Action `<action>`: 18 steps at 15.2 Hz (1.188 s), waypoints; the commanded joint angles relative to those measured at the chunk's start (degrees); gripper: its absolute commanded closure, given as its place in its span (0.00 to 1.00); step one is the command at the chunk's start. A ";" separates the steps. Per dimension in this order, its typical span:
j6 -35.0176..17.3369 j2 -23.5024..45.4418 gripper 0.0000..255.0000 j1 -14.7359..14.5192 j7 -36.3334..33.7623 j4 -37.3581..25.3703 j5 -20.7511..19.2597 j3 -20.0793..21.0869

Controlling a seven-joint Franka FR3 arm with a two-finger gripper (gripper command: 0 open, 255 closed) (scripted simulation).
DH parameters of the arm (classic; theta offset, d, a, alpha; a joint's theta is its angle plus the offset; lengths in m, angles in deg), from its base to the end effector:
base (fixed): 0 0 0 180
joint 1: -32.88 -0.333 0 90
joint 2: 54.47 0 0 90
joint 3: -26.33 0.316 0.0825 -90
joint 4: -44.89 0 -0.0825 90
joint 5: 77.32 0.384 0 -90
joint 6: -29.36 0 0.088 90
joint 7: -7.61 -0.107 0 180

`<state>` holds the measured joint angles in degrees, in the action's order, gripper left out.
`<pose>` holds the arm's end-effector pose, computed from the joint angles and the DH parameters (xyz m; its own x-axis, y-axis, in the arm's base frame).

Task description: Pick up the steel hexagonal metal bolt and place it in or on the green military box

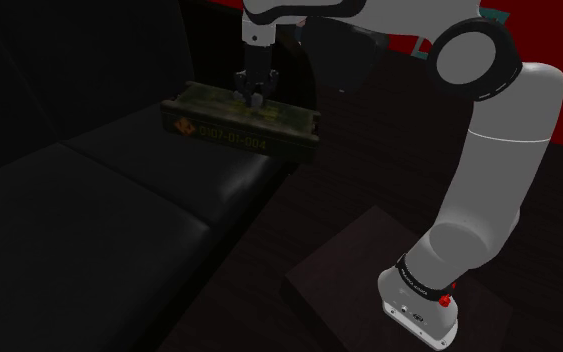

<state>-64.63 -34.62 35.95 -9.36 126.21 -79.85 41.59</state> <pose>0.6409 0.1087 0.4980 0.9888 -0.0865 -0.1216 -0.0884 -0.9960 -0.0110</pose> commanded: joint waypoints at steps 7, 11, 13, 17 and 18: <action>-0.01 0.00 0.00 0.00 0.00 0.01 0.00 0.00; 8.48 2.49 0.00 -0.76 -0.20 -10.95 -0.56 0.02; 8.48 2.48 0.00 -0.76 -0.19 -10.93 -0.56 0.02; 8.48 2.49 0.00 -0.76 -0.19 -10.95 -0.56 0.02; 8.48 2.49 0.00 -0.76 -0.19 -10.95 -0.56 0.02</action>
<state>-56.16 -32.13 35.19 -9.56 115.27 -80.41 41.60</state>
